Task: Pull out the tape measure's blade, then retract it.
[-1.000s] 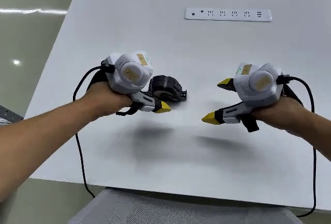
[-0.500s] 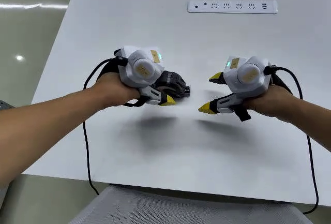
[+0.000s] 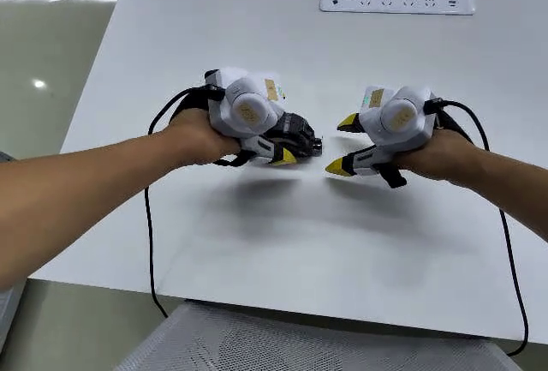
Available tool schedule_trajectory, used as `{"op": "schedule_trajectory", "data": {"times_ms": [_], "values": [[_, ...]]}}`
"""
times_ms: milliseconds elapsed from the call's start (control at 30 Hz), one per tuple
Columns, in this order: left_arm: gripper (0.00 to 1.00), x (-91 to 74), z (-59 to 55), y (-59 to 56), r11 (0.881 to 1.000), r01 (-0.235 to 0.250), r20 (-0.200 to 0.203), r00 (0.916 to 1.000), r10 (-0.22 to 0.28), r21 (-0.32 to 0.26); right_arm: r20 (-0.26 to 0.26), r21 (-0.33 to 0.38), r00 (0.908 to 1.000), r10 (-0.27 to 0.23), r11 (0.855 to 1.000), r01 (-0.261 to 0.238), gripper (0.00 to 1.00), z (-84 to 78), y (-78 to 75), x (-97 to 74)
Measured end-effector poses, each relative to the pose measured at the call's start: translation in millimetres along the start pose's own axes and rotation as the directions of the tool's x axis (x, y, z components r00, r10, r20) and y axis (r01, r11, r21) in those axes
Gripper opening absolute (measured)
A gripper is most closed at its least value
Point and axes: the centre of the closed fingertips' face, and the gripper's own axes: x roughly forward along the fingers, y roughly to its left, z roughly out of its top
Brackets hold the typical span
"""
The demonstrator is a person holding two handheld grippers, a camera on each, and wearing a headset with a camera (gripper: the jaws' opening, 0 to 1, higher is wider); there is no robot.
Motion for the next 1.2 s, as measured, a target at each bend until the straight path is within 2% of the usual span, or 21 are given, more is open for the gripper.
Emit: {"op": "schedule_trajectory", "data": {"times_ms": [367, 700, 933, 1200], "values": [[0.48, 1.8, -0.8, -1.1, 0.998, 0.029, -0.017, 0.9995, -0.028, 0.056, -0.004, -0.056, 0.9996, 0.029, 0.998, -0.029, 0.34, 2.7, -1.5, 11.9], [0.40, 4.7, -0.6, -1.2, 0.997, 0.044, -0.028, 0.9987, -0.042, 0.071, -0.010, -0.109, 0.9981, 0.060, 0.992, -0.061, 0.25, 8.6, -0.4, 22.5], [0.35, 7.0, -2.9, 0.1, 0.996, 0.061, -0.031, 0.9978, -0.059, 0.070, -0.019, -0.116, 0.9968, 0.078, 0.990, -0.079, 0.21, 6.2, -0.2, 26.8], [0.33, 8.2, -4.2, -0.7, 0.994, 0.083, -0.031, 0.9962, -0.081, 0.071, -0.019, -0.125, 0.9961, 0.086, 0.988, -0.088, 0.14, 5.9, -2.3, 27.9]]}}
